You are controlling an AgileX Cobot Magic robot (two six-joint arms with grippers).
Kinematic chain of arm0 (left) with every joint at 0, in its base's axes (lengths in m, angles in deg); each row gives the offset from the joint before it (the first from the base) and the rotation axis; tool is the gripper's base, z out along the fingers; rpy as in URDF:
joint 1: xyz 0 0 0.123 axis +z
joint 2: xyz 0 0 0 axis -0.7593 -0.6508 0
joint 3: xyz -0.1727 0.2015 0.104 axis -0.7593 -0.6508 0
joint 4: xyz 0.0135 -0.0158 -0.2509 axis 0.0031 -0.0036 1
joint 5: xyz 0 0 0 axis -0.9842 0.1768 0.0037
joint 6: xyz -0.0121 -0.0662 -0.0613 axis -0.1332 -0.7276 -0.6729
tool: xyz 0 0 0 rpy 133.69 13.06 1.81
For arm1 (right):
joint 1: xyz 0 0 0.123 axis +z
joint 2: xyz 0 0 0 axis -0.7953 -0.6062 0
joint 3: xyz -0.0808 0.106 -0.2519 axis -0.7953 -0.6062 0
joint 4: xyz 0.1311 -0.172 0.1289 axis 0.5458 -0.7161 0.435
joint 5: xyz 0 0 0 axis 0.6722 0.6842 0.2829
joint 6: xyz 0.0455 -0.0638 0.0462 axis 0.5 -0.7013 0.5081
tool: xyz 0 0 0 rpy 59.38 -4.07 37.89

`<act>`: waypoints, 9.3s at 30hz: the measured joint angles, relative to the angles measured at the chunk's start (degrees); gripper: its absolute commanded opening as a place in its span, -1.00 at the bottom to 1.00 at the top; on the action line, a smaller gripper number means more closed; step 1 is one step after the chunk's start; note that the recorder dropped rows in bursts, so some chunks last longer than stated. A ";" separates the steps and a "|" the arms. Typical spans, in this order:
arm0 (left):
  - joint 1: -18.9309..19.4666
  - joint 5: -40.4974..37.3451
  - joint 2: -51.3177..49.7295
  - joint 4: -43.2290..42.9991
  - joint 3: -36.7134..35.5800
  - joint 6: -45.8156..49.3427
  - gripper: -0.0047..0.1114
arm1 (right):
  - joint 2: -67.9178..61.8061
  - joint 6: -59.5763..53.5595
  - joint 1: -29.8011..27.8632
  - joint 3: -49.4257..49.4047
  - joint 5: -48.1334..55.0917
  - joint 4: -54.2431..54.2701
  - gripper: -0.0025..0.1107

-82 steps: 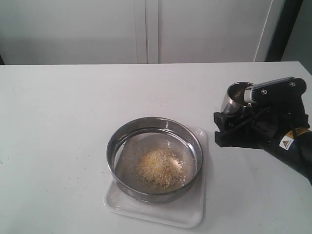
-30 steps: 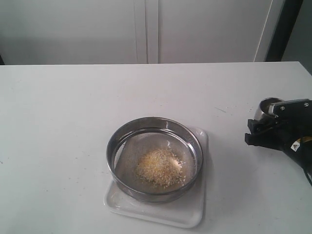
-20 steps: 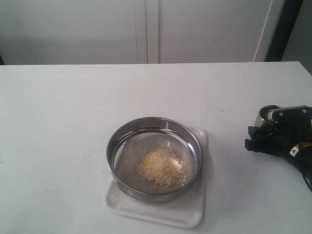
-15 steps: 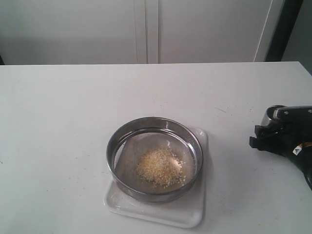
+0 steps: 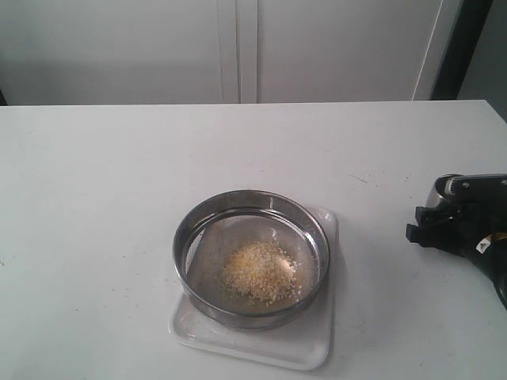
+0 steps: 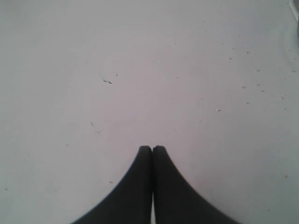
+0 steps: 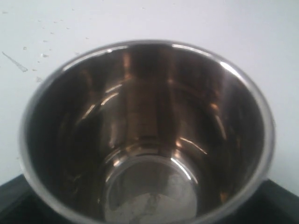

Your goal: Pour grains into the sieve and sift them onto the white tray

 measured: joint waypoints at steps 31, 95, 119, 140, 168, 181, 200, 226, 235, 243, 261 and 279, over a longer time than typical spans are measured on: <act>0.00 0.00 0.00 0.00 0.00 0.00 -0.92 | 0.21 -1.45 0.00 0.14 2.14 -1.74 0.66; 0.00 0.00 0.00 0.00 0.00 0.00 -0.92 | 36.81 8.64 0.00 -0.07 27.29 -2.03 -0.95; 0.00 0.00 0.00 0.00 0.00 0.00 -0.92 | 67.15 14.88 0.55 -0.07 71.38 -1.94 -0.96; 0.00 0.00 0.00 0.00 0.00 0.00 -0.92 | 79.34 3.89 2.26 -0.07 104.17 5.70 -0.96; 0.00 0.00 0.00 0.00 0.00 0.00 -0.92 | 81.22 3.89 2.26 -0.07 107.75 5.70 -0.96; 0.00 0.00 0.00 0.00 0.00 0.00 -0.92 | 81.22 3.78 2.26 -0.07 107.75 5.70 -0.96; 0.00 12.60 0.00 0.00 0.00 0.13 -0.92 | 81.22 3.78 2.26 -0.07 107.75 5.70 -0.96; 0.00 24.58 0.00 0.00 0.00 0.23 -0.92 | 81.22 3.78 2.26 -0.07 107.87 5.80 -0.96; 0.00 20.90 0.00 0.00 4.15 0.36 -0.92 | 81.22 3.78 2.26 -0.07 107.87 5.80 -0.96; 0.00 11.68 0.13 0.00 13.86 0.36 -0.92 | 81.22 3.78 2.26 -0.07 107.87 5.80 -0.96; 0.00 -18.65 -20.43 -0.48 37.08 -0.63 -0.92 | 81.22 3.78 2.26 -0.07 107.87 5.91 -0.96; 0.00 -15.86 -37.71 2.66 37.96 -0.75 -0.92 | 81.22 3.78 2.26 -0.07 107.87 5.91 -0.96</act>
